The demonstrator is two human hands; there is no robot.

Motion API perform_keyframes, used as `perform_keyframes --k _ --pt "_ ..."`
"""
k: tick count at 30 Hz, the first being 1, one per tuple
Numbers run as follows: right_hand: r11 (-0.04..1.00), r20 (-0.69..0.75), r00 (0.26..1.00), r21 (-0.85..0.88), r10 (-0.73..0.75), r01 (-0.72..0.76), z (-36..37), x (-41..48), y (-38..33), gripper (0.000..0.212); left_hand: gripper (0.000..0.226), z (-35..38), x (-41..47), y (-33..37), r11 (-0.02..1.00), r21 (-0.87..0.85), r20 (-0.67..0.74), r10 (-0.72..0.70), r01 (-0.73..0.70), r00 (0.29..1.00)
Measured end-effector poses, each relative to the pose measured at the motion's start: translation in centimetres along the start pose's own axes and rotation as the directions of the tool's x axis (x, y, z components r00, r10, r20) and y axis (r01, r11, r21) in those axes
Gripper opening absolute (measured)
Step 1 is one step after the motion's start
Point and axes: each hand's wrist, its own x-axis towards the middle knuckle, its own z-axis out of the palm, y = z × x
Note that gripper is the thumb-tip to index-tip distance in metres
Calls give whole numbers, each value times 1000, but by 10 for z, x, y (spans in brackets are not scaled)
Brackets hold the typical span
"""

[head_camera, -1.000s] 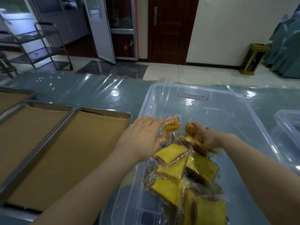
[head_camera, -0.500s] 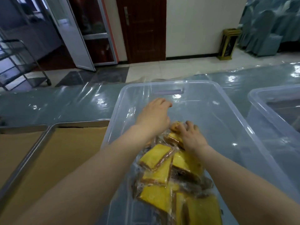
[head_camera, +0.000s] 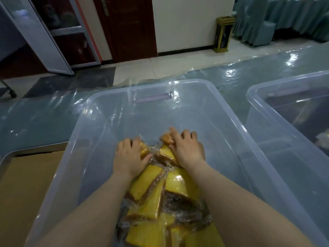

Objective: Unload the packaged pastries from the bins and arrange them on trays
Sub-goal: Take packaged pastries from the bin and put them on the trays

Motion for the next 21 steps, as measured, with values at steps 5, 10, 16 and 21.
perform_keyframes --k 5,10,16,21 --pt "994 89 995 91 45 -53 8 -3 1 49 81 12 -5 -5 982 -189 265 26 25 964" --pt "995 79 997 94 8 -15 5 -4 4 46 101 11 4 -4 950 -246 455 -62 192 888" --pt "999 104 994 -9 -45 46 -8 1 4 54 84 -7 0 17 936 -236 335 -174 261 926" --pt "997 86 993 -15 -75 77 -42 3 -6 59 78 -47 -2 23 942 -284 160 -137 179 977"
